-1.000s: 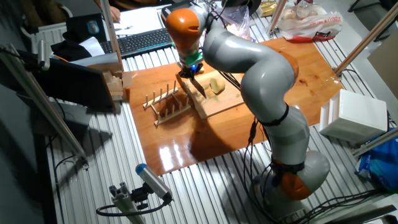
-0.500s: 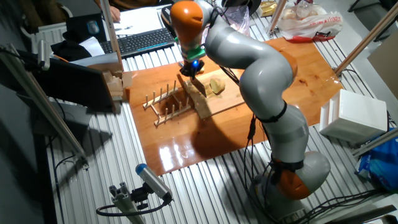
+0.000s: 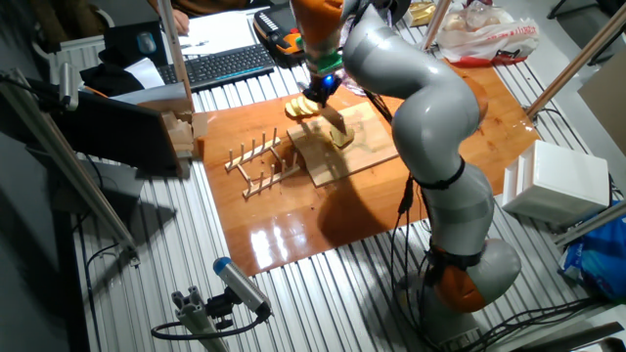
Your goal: Chop the potatoes
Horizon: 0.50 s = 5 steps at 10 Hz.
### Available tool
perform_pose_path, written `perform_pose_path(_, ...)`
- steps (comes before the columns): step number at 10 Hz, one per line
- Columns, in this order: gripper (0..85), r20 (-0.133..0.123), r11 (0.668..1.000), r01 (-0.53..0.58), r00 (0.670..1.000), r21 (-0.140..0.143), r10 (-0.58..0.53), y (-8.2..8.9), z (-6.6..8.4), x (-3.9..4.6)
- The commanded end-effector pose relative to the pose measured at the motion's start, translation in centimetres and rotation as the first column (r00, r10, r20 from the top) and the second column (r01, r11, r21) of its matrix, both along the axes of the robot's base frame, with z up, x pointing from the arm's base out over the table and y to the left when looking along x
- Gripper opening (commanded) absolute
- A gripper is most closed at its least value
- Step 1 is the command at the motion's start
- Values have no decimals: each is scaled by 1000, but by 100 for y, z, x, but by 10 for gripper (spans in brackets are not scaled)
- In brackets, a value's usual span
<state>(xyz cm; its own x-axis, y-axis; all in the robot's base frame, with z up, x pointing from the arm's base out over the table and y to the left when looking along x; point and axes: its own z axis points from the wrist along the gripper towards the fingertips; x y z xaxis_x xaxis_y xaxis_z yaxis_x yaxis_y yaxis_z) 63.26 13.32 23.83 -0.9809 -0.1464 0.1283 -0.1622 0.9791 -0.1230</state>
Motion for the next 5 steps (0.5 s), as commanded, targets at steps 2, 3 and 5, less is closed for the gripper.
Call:
perform_pose_path(2, 0, -96, 998, 42, 994, -44, -46, -274, -76, -23)
perform_pose_path(3, 0, -138, 997, 24, 990, -79, -35, -96, -176, -14)
perform_pose_path(5, 0, -167, 994, -3, 986, -110, -15, 64, -260, -44)
